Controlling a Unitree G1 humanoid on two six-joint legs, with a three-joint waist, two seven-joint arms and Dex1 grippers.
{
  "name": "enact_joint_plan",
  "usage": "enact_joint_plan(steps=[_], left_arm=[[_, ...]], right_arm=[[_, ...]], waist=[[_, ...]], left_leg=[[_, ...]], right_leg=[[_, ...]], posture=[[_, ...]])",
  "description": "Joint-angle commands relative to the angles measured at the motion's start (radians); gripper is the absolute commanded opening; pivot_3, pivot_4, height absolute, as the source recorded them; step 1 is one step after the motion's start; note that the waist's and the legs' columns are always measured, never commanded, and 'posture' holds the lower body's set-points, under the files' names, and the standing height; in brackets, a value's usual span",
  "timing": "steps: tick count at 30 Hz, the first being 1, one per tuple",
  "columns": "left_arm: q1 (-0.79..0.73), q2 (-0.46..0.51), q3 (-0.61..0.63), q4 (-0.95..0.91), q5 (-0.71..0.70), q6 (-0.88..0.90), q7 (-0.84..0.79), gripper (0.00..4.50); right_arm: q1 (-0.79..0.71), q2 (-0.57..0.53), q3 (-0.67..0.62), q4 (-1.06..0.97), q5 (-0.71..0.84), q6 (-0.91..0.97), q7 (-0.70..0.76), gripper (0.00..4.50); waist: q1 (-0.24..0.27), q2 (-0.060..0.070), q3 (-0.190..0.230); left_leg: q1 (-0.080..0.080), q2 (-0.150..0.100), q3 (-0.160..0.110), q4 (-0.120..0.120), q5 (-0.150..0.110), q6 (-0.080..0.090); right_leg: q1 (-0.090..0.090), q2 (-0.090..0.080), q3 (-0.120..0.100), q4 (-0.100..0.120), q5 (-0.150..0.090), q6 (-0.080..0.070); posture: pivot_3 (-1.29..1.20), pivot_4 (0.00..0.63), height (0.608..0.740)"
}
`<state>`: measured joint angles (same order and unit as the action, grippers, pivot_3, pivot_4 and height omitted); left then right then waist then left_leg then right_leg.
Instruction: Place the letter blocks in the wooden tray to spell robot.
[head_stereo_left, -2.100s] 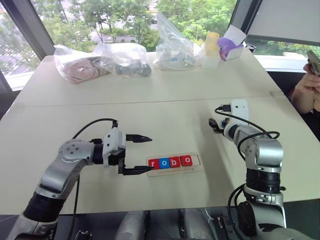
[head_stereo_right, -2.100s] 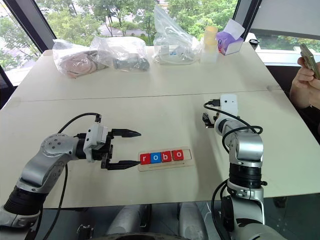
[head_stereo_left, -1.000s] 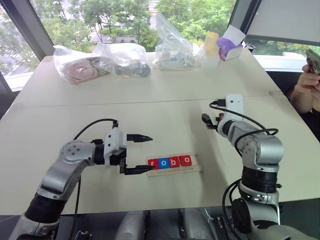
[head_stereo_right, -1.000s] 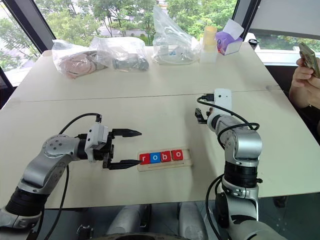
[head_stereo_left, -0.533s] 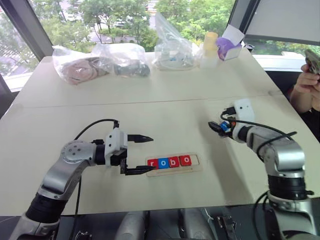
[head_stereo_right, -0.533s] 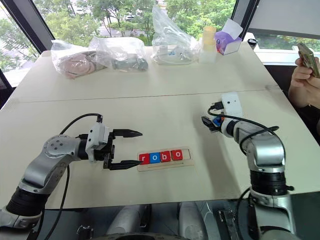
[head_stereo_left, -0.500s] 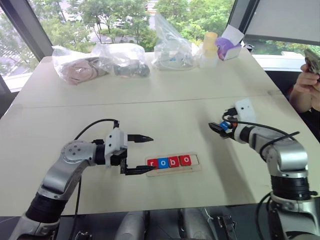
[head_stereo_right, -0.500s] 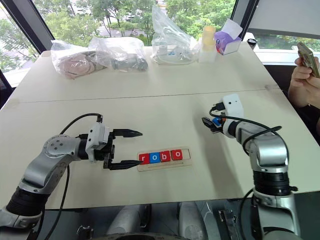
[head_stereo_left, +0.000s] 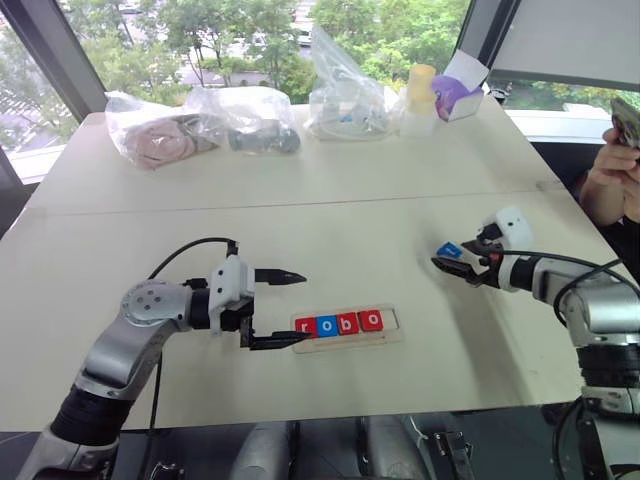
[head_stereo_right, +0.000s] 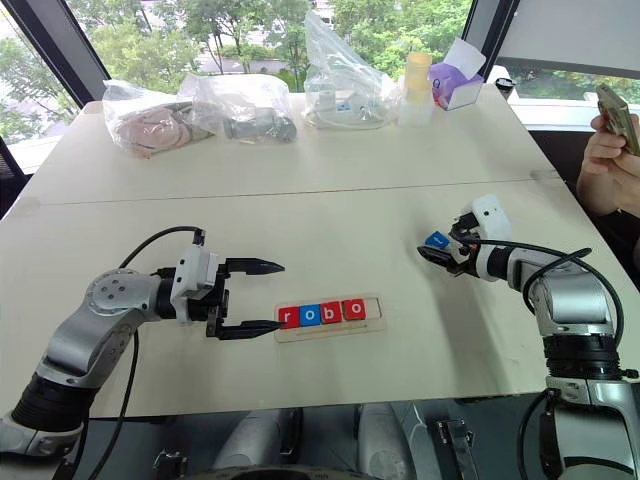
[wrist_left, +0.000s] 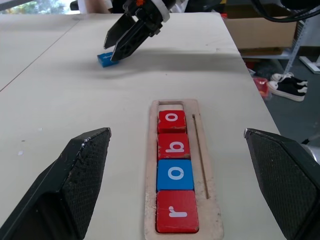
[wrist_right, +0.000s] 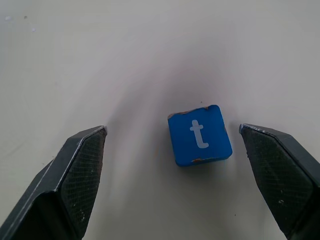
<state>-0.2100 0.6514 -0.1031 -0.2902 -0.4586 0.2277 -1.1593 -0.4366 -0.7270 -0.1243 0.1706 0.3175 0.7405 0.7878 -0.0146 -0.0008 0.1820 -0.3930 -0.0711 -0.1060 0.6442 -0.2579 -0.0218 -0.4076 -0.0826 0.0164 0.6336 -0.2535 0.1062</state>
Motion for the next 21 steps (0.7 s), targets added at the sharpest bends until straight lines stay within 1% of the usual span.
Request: enact_joint_plan(steps=[1, 7, 8, 10, 13, 14, 15, 19, 21], left_arm=[[-0.008, 0.012, 0.018, -0.028, -0.010, -0.005, -0.004, 4.50], [-0.006, 0.017, 0.021, -0.034, -0.014, -0.001, 0.000, 4.50], [-0.005, 0.018, 0.021, -0.036, -0.014, 0.001, 0.002, 4.50], [-0.004, 0.018, 0.022, -0.038, -0.014, 0.002, 0.005, 4.50], [-0.003, 0.020, 0.022, -0.038, -0.015, 0.002, 0.006, 4.50], [-0.003, 0.020, 0.021, -0.039, -0.015, 0.001, 0.006, 4.50], [-0.002, 0.020, 0.021, -0.040, -0.015, 0.001, 0.007, 4.50], [0.000, 0.019, 0.018, -0.042, -0.016, 0.002, 0.007, 4.50], [0.003, 0.019, 0.018, -0.044, -0.016, 0.002, 0.008, 4.50]], right_arm=[[-0.042, -0.011, 0.002, 0.058, -0.016, -0.060, 0.017, 4.39], [-0.049, -0.004, 0.031, 0.090, -0.028, -0.079, 0.037, 4.39], [-0.043, -0.002, 0.036, 0.082, -0.029, -0.079, 0.036, 4.17], [-0.036, 0.000, 0.039, 0.071, -0.029, -0.077, 0.034, 3.57], [-0.035, 0.003, 0.042, 0.069, -0.037, -0.080, 0.023, 2.01], [-0.036, 0.005, 0.042, 0.068, -0.040, -0.080, 0.014, 1.66], [-0.037, 0.008, 0.043, 0.067, -0.043, -0.077, 0.004, 1.16], [-0.017, 0.006, 0.037, -0.011, -0.047, 0.003, -0.051, 1.15], [0.068, 0.001, -0.002, -0.181, -0.039, 0.141, -0.133, 1.15]], waist=[[0.001, 0.000, 0.000], [0.002, 0.000, 0.000], [0.002, 0.000, 0.000], [0.001, 0.000, 0.000], [0.001, 0.000, 0.000], [0.001, 0.000, 0.000], [0.002, 0.000, 0.000], [0.002, 0.000, 0.000], [0.005, 0.000, 0.000]], left_leg=[[0.000, 0.000, 0.000, 0.000, 0.000, 0.000], [0.000, 0.000, 0.000, 0.000, 0.000, 0.000], [0.000, 0.000, 0.000, 0.000, 0.000, 0.000], [0.000, 0.000, 0.000, 0.000, 0.000, 0.000], [0.000, 0.000, 0.000, 0.000, 0.000, 0.000], [0.000, 0.000, 0.000, 0.000, 0.000, 0.000], [0.000, 0.000, 0.000, 0.000, 0.000, 0.000], [0.000, 0.000, 0.000, 0.000, 0.000, 0.000], [0.000, 0.000, 0.000, 0.000, 0.000, 0.000]], right_leg=[[0.000, 0.000, 0.000, 0.000, 0.000, 0.000], [0.000, 0.000, 0.000, 0.000, 0.000, 0.000], [0.000, 0.000, 0.000, 0.000, 0.000, 0.000], [0.000, 0.000, 0.000, 0.000, 0.000, 0.000], [0.000, 0.000, 0.000, 0.000, 0.000, 0.000], [0.000, 0.000, 0.000, 0.000, 0.000, 0.000], [0.000, 0.000, 0.000, 0.000, 0.000, 0.000], [0.000, 0.000, 0.000, 0.000, 0.000, 0.000], [0.000, 0.000, 0.000, 0.000, 0.000, 0.000]], posture=[[0.00, 0.150, 0.740], [0.00, 0.150, 0.740], [0.00, 0.150, 0.740], [0.00, 0.150, 0.740], [0.00, 0.150, 0.740], [0.00, 0.150, 0.740], [0.00, 0.150, 0.740], [0.00, 0.150, 0.740], [0.00, 0.150, 0.740]])
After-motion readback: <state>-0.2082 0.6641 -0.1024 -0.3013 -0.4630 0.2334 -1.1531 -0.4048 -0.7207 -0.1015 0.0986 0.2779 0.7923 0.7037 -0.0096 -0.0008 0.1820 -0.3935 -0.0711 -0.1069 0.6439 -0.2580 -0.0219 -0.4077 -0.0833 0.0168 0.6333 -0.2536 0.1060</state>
